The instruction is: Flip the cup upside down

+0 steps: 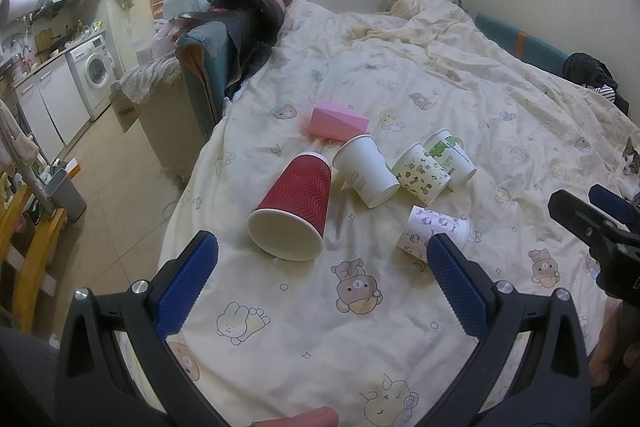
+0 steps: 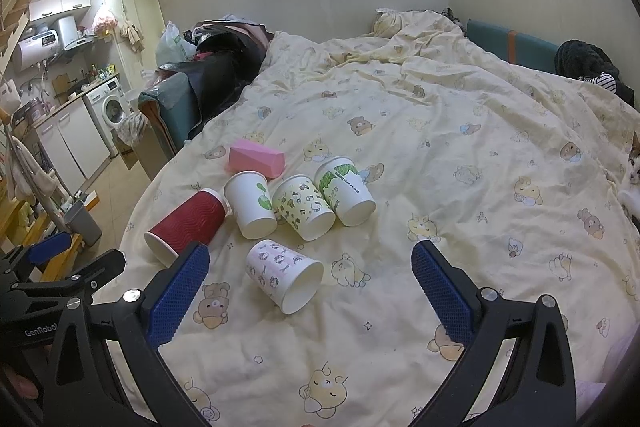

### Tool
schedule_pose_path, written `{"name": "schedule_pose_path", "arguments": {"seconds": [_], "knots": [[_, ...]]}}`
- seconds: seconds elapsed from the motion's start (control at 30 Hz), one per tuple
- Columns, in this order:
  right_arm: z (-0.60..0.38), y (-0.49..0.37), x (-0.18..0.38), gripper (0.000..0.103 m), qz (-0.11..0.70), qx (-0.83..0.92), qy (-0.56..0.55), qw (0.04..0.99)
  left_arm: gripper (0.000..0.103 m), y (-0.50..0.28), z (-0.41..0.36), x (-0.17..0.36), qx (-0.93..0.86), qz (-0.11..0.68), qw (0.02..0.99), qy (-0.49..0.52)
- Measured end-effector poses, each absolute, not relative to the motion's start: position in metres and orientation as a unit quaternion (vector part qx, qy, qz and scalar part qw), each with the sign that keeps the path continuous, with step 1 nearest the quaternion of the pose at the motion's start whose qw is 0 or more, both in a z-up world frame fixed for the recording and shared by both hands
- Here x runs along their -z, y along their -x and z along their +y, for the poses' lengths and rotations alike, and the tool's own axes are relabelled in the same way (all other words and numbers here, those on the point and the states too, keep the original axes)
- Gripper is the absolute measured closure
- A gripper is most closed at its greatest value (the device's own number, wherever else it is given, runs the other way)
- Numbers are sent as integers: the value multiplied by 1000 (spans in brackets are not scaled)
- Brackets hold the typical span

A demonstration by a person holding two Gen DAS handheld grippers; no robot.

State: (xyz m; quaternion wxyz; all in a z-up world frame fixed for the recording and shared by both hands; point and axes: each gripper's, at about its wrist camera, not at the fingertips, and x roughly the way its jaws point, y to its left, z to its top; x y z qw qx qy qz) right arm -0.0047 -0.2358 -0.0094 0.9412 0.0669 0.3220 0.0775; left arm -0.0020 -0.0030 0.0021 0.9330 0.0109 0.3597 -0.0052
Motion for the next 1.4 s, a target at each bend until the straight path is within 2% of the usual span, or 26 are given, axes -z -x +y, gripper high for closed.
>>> {"name": "schedule_pose_path", "arguments": {"seconds": [1.4], "knots": [[-235,6,9,0,327,-81,-73,939,0,3,-4,-1,3,360,933,-15]]}}
